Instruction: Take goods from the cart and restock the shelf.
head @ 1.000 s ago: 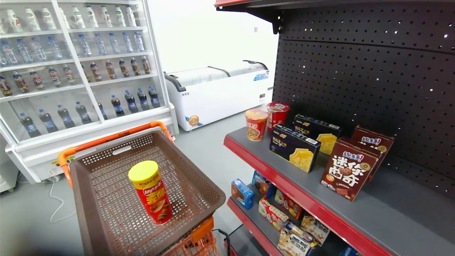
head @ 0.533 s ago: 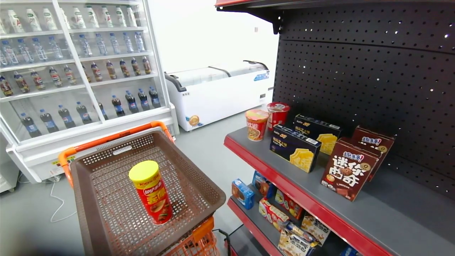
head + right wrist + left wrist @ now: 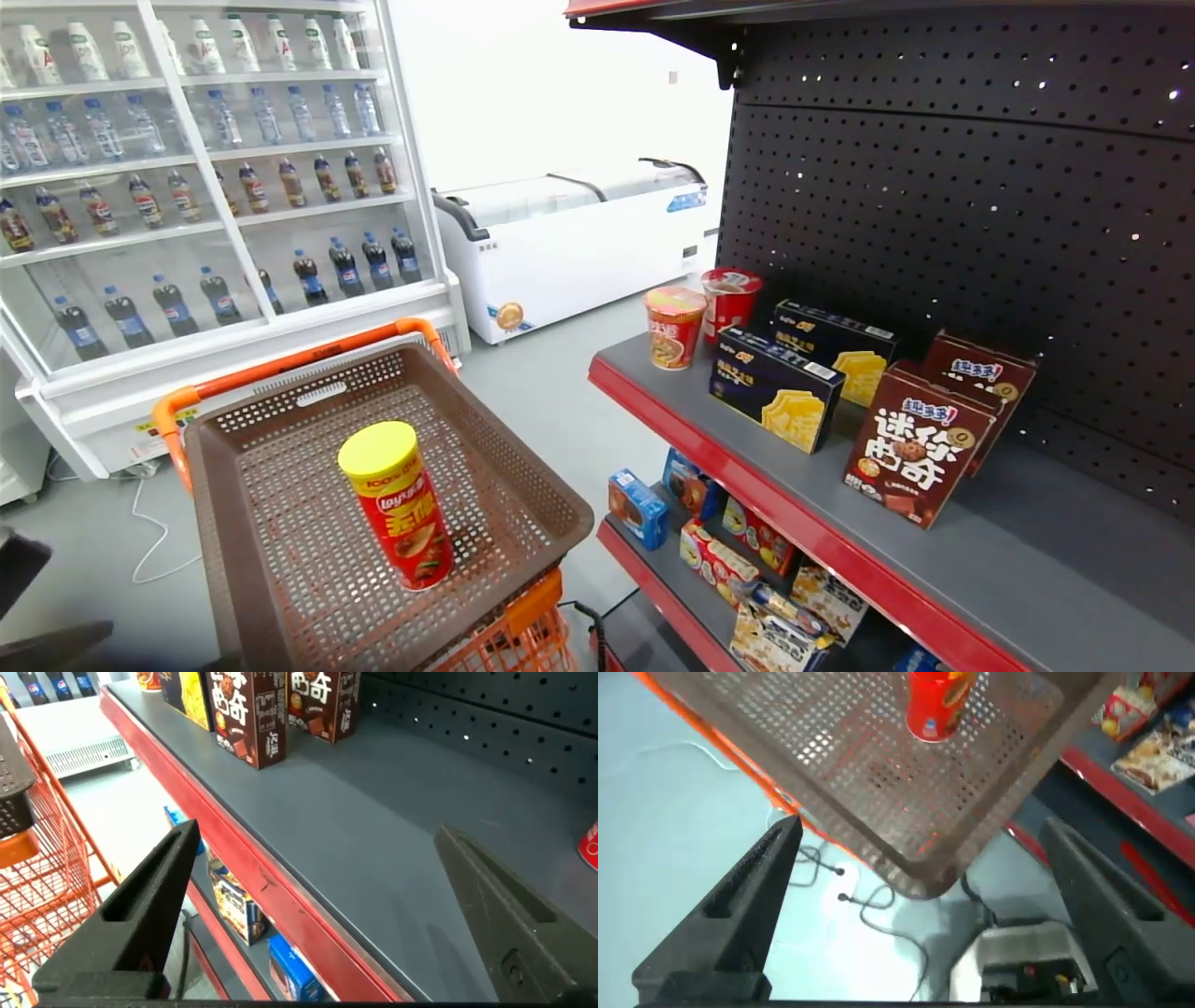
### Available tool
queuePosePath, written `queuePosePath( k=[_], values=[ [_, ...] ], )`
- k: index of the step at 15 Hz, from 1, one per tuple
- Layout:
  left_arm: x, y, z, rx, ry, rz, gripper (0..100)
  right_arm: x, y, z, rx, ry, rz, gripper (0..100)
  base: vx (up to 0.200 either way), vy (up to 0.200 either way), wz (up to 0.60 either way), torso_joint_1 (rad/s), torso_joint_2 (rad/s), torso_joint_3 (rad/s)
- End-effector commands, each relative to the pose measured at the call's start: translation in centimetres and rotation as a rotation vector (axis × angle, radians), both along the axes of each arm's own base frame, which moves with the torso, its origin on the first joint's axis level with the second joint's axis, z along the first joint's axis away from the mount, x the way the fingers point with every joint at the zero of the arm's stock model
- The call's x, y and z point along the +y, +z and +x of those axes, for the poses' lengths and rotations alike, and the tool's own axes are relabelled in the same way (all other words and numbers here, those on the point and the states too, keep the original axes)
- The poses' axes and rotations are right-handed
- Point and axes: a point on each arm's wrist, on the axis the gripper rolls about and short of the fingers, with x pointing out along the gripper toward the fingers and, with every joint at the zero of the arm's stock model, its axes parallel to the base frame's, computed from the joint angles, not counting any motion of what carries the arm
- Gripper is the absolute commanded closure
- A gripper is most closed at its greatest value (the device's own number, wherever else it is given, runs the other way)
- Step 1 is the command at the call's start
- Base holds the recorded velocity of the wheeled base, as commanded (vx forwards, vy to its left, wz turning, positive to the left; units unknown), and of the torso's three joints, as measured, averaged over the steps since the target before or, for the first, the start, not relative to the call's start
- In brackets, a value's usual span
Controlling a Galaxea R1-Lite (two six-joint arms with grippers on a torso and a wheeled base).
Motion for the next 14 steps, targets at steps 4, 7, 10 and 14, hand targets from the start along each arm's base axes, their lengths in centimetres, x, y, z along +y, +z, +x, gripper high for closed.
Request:
queuePosePath(
  k=[4, 7, 10, 14],
  values=[
    [-0.1, -4.0, 9.2, 0.084, -0.080, 0.000, 0, 0.0, 0.0, 0.0, 0.000, 0.000, 0.000, 0, 0.000, 0.000, 0.00, 0.000, 0.00, 0.000],
    [-0.5, -6.0, 12.8, 0.010, -0.124, 0.037, 0, 0.0, 0.0, 0.0, 0.000, 0.000, -0.001, 0, 0.000, 0.000, 0.00, 0.000, 0.00, 0.000],
    [-1.0, -8.6, 14.3, -0.042, -0.142, 0.037, 0, 0.0, 0.0, 0.0, 0.000, 0.000, -0.001, 0, 0.000, 0.000, 0.00, 0.000, 0.00, 0.000],
    [-2.4, -11.3, 14.7, -0.087, -0.177, 0.007, 0, 0.0, 0.0, 0.0, 0.000, 0.000, 0.000, 0, 0.000, 0.000, 0.00, 0.000, 0.00, 0.000]
  ],
)
